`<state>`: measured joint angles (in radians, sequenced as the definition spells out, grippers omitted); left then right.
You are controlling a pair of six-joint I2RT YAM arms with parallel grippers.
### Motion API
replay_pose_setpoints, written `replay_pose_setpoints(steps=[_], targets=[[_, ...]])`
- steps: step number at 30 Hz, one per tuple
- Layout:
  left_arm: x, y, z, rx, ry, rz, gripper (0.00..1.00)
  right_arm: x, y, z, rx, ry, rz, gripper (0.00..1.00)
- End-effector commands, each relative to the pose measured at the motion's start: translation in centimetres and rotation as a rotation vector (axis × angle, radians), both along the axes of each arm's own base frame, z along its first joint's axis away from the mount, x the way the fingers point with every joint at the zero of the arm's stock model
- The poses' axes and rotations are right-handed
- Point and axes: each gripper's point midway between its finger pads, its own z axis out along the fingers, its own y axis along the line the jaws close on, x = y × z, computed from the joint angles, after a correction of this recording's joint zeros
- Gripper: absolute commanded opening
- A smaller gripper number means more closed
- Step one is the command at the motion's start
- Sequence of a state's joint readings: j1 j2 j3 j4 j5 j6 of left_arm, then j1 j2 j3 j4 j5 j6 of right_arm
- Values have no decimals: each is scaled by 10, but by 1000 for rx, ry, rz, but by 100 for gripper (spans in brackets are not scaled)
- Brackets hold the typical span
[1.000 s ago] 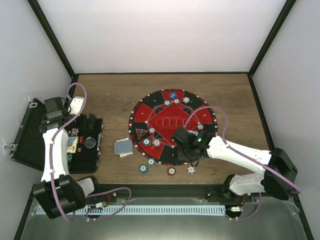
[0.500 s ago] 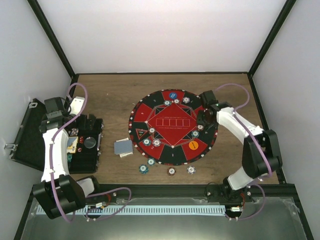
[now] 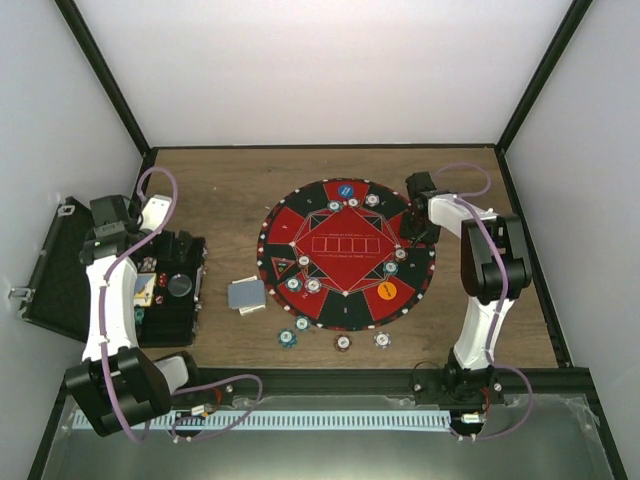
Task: Distribute texas hold em gaming equipment
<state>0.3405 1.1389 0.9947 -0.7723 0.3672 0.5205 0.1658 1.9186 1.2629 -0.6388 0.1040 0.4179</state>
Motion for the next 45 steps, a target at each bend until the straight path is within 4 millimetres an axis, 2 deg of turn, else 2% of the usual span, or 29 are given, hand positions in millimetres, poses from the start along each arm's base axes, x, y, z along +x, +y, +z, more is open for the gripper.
replay_pose_setpoints(steps=[1, 4, 8, 12, 16, 19, 23, 29, 34, 36, 41, 45], targets=[[-2, -2, -6, 7, 9, -24, 100, 20, 2, 0, 5, -34, 8, 25], [-4, -4, -7, 3, 11, -39, 100, 16, 3, -6, 17, -14, 8, 26], [-5, -6, -9, 12, 13, -69, 100, 10, 4, -3, 23, 4, 5, 38], [-9, -10, -14, 22, 28, -112, 100, 7, 1, 13, 9, -10, 3, 59], [-11, -12, -18, 27, 54, -149, 100, 2, -5, 33, -17, -33, -7, 74], [-14, -16, -14, 30, 60, -196, 100, -4, -4, 52, -14, -64, -3, 81], [-25, -25, -14, 55, 62, -296, 100, -18, 7, 73, -33, -92, 29, 88], [-51, -44, -28, 88, 90, -490, 100, -28, 31, 88, -79, -107, 105, 95], [-60, -68, -33, 94, 63, -642, 100, -29, 56, 116, -30, -183, 157, 100], [-58, -86, -36, 105, 67, -707, 100, -32, 68, 124, -18, -200, 189, 100], [-60, -120, -62, 167, 145, -827, 100, -45, 91, 145, 41, -266, 248, 100], [-64, -128, -90, 227, 199, -888, 100, -61, 108, 152, 123, -298, 317, 100]])
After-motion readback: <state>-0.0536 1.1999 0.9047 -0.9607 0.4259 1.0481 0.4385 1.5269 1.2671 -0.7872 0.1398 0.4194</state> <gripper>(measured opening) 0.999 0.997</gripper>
